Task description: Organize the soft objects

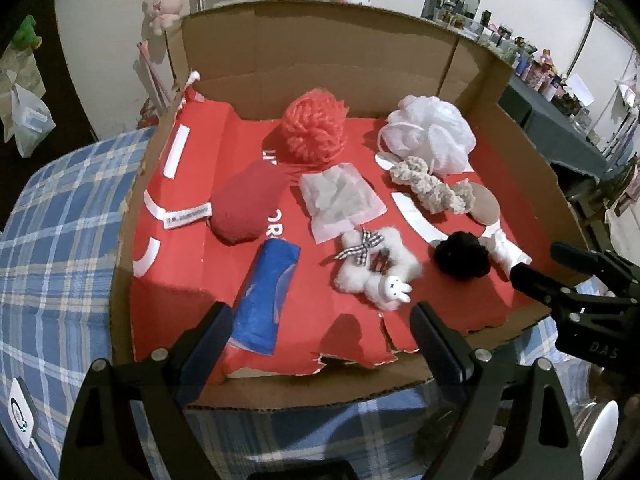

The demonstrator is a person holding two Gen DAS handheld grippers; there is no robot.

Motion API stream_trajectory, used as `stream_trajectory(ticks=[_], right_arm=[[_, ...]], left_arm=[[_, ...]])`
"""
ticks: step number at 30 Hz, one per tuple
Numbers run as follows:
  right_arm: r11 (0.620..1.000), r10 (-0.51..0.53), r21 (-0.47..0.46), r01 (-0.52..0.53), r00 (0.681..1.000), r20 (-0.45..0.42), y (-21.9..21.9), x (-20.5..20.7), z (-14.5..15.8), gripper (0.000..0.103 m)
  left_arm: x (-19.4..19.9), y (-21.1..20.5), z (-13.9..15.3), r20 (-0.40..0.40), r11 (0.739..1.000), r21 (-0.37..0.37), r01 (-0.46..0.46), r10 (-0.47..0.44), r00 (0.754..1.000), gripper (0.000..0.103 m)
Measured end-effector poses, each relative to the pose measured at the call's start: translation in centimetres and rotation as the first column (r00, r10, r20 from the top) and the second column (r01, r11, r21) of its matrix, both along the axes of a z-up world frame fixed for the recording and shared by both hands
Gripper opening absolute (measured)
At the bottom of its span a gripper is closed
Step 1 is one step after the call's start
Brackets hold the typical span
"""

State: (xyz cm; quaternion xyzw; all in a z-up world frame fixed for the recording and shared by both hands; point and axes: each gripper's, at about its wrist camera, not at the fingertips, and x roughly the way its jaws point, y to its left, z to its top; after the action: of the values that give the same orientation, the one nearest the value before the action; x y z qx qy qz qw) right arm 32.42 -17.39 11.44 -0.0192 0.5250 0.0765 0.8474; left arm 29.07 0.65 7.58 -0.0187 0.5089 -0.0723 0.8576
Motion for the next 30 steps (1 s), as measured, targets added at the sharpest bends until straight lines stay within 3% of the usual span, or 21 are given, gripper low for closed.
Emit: stream_trajectory(ticks=[30], right_arm=[[1.0,0.008,0.011,-0.008,1.0,0.005,0.14,-0.24,-0.1,0.08]], left_arm=[[0.37,0.51,-0.22,-0.01,1.0,0.009,-0.029,0.029,1.0,0.092]])
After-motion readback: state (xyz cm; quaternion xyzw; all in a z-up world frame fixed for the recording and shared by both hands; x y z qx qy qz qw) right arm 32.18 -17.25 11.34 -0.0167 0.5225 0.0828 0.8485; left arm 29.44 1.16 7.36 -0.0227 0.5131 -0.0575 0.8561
